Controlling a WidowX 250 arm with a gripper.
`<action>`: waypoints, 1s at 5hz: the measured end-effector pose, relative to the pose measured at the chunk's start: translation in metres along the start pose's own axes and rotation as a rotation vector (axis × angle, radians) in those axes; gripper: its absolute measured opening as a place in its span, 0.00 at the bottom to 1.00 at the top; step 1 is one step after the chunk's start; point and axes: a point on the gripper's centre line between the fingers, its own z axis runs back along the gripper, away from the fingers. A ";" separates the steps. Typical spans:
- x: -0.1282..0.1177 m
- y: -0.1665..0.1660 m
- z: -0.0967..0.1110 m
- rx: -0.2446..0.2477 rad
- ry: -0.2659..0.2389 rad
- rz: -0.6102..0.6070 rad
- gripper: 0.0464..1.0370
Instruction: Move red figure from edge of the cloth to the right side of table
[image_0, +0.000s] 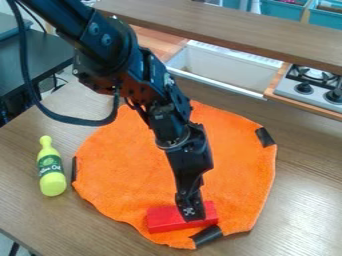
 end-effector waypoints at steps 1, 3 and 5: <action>-0.004 -0.002 -0.006 -0.016 0.011 0.012 0.96; -0.006 -0.005 -0.008 -0.016 -0.010 0.081 0.96; -0.009 -0.009 -0.013 0.015 -0.012 0.114 0.96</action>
